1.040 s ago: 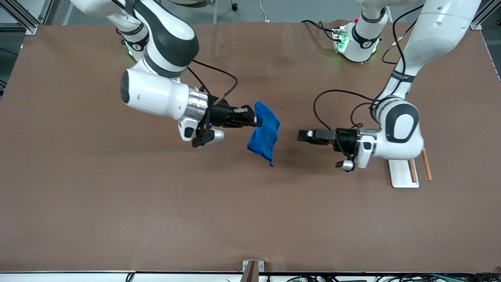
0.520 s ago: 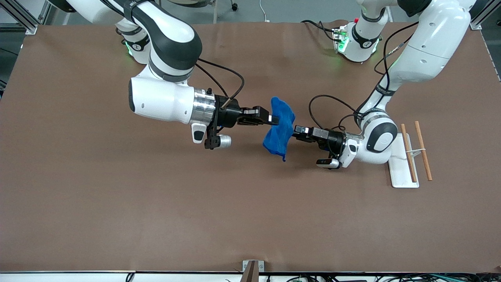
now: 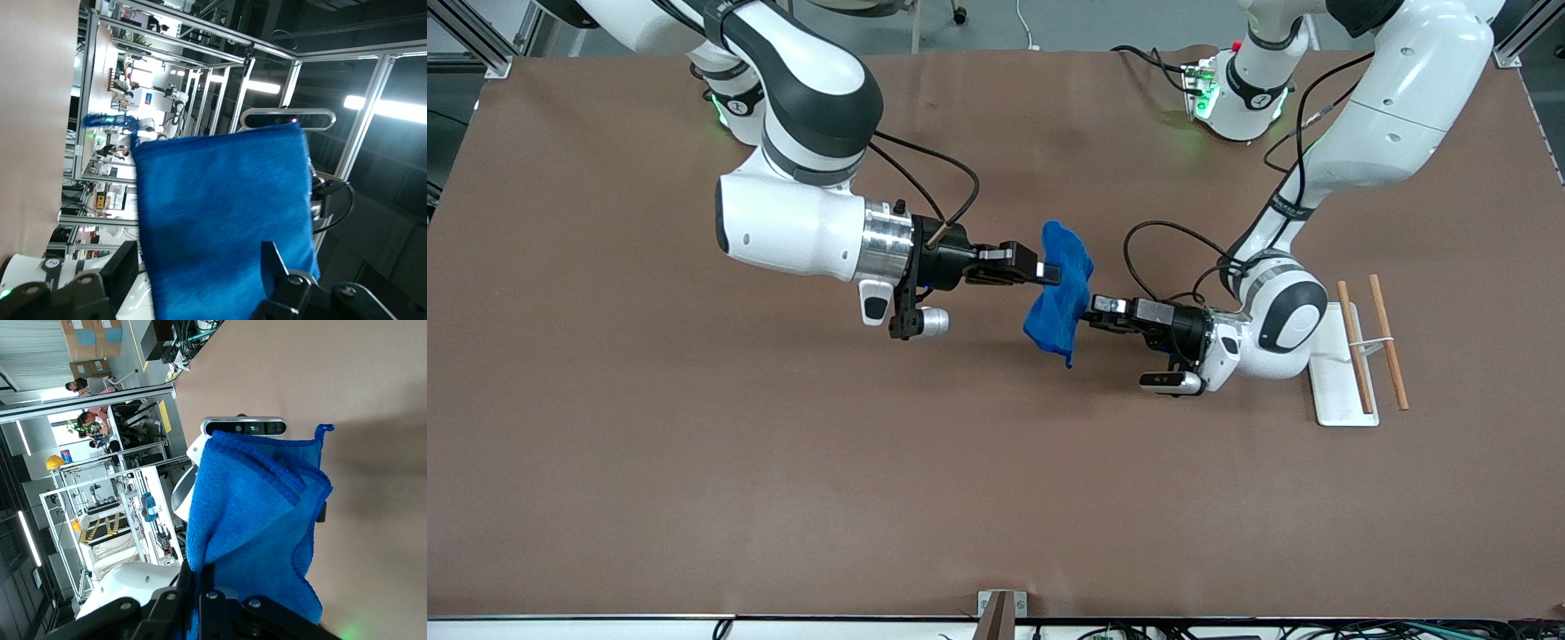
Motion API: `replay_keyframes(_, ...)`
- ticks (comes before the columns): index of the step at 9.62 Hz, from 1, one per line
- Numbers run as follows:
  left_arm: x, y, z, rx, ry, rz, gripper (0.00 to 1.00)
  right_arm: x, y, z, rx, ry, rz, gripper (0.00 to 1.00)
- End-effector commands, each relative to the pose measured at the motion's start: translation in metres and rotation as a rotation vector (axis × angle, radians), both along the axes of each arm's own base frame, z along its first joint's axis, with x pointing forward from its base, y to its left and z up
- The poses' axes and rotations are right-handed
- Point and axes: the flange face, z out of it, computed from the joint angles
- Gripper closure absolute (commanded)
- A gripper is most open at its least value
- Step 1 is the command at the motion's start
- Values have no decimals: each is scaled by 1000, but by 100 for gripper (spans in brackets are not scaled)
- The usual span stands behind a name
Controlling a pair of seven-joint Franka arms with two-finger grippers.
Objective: Right arm passes towel to left arm to hang
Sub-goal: 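Grasp the hanging towel with the left gripper beside the right gripper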
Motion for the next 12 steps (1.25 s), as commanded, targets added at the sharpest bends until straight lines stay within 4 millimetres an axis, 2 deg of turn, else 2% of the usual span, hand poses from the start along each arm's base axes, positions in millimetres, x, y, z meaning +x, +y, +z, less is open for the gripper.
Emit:
replay_keyframes(1,8,-2,-17,-8,12,23,38,1,-1,6,25,12,-10,100)
replay_keyframes(2,10,-1,-18,-9,10,26,47,2,-2,6,26,13,-12,100)
replay_keyframes(3,11,2,-19,-8,11,29,65,2,-2,6,26,13,-12,100)
replay_keyframes(4,12,7,-19,-3,9,30,78,2,-2,6,26,13,-12,100)
replay_keyframes(5,13,14,-18,5,8,40,91,1,-1,6,27,14,-9,100)
replay_keyframes(6,19,30,-18,10,10,63,100,1,-1,7,28,15,-8,100)
replay_keyframes(8,21,34,-9,38,3,84,100,0,0,7,29,18,-4,100)
replay_keyframes(9,24,38,3,61,-8,100,100,0,0,6,29,26,-5,83)
replay_keyframes(10,30,48,15,86,33,107,100,-3,1,9,15,24,12,6)
replay_keyframes(11,35,56,28,162,47,102,100,-3,-8,6,-25,20,48,0)
replay_keyframes(12,44,63,46,268,44,98,100,-3,-27,13,-133,-54,90,0)
